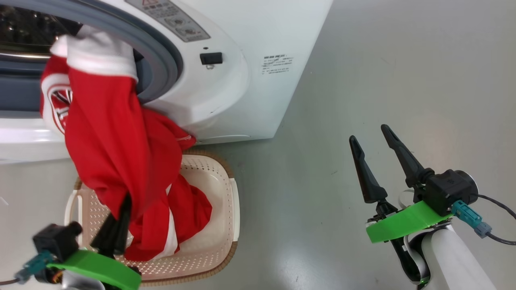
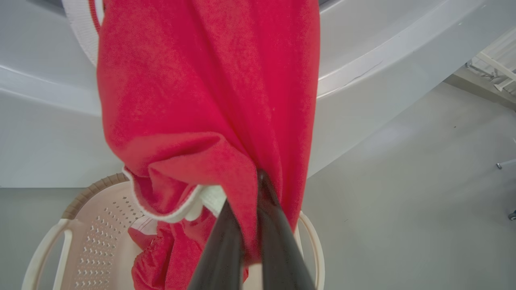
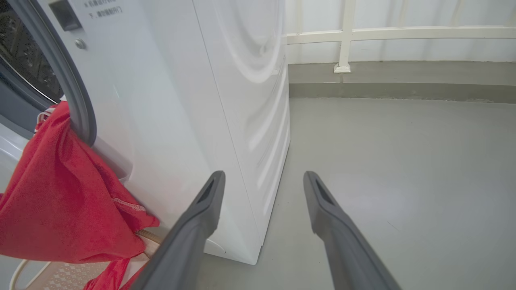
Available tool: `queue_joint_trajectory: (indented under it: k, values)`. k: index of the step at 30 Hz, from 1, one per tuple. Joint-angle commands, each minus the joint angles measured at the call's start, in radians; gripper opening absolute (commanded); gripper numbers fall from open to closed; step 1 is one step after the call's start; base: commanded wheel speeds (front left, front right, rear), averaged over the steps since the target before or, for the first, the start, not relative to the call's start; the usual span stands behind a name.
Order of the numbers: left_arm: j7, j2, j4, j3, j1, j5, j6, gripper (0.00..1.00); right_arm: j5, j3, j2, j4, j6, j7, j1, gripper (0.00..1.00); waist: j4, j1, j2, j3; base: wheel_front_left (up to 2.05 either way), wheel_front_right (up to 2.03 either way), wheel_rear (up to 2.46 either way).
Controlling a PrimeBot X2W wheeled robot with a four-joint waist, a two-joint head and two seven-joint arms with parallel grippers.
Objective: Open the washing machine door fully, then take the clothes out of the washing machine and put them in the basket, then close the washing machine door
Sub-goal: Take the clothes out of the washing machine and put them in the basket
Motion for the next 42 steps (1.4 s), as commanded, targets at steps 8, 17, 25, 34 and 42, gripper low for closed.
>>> queue_joint_trajectory:
  k: [8,17,25,34,42]
  values:
    - [-0.005,0.026,0.131,-0.068,0.001,-0.057,0.001,0.00,-0.010,0.023,0.002,-0.019,0.006,-0.006,-0.006,1.00,-0.004,0.0000,-0.0001,0.014,0.00,0.00,0.00]
    - [-0.005,0.016,0.300,-0.190,-0.056,-0.130,0.001,0.00,-0.014,0.026,0.002,-0.022,0.006,-0.006,-0.013,1.00,-0.008,0.0000,-0.0001,0.034,0.00,0.00,0.00]
    - [-0.005,0.003,0.395,-0.252,-0.127,-0.182,0.001,0.00,-0.016,0.029,0.002,-0.024,0.006,-0.006,-0.018,1.00,-0.010,0.0000,-0.0001,0.051,0.00,0.00,0.00]
    - [-0.005,-0.002,0.468,-0.272,-0.221,-0.217,0.001,0.00,-0.020,0.032,0.002,-0.031,0.006,-0.006,-0.030,1.00,-0.016,0.0000,-0.0001,0.085,0.00,0.00,0.00]
    - [-0.005,-0.007,0.517,-0.275,-0.301,-0.201,0.001,0.00,-0.019,0.035,0.002,-0.040,0.006,-0.006,-0.053,1.00,-0.023,0.0000,-0.0001,0.137,0.00,0.00,0.00]
